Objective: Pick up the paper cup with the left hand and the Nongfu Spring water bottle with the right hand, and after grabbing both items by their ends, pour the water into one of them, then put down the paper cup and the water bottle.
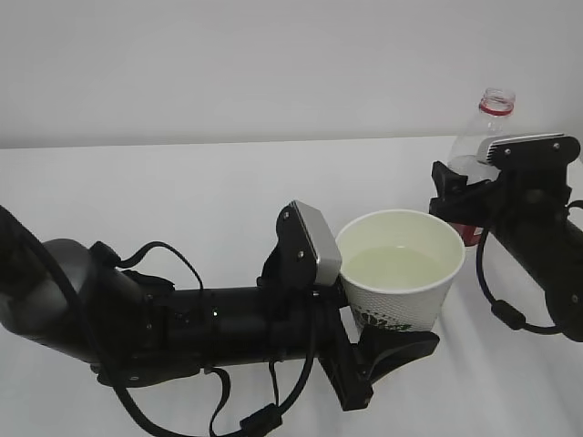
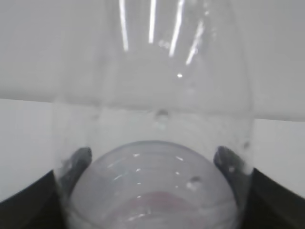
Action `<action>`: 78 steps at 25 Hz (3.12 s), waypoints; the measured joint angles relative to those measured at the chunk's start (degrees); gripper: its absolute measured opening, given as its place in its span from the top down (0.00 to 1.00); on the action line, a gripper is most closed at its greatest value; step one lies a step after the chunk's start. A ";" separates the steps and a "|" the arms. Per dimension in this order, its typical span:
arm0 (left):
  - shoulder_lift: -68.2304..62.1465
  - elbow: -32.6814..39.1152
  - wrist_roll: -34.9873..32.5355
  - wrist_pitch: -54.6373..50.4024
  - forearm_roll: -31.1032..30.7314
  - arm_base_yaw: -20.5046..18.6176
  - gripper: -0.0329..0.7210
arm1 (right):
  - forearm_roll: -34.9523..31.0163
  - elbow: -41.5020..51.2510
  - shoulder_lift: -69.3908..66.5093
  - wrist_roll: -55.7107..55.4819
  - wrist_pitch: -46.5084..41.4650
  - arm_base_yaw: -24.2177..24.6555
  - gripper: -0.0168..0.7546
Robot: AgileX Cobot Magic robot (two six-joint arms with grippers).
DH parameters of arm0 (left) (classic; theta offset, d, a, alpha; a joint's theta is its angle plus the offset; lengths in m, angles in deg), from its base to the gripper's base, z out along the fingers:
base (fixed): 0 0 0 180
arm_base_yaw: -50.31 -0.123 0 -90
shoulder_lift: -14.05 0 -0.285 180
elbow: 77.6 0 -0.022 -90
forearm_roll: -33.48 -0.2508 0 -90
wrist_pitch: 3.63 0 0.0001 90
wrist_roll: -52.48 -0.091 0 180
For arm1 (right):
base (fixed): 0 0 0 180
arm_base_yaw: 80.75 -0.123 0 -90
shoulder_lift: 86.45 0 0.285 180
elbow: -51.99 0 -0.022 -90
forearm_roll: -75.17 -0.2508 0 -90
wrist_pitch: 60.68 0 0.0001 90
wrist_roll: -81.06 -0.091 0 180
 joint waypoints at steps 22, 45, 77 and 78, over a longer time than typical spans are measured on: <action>0.00 0.00 0.00 0.00 0.00 0.00 0.28 | 0.40 5.90 2.82 0.00 0.10 0.00 0.19; 0.00 0.00 -3.07 0.00 12.23 0.00 0.28 | 0.40 22.38 20.77 0.00 0.10 0.00 0.20; 0.00 10.59 -11.35 2.68 31.59 -7.24 0.28 | 2.20 26.28 29.27 1.29 0.10 0.00 0.21; 0.00 11.13 -11.60 2.68 32.15 -7.79 0.28 | 2.32 26.28 29.27 1.29 0.10 0.00 0.21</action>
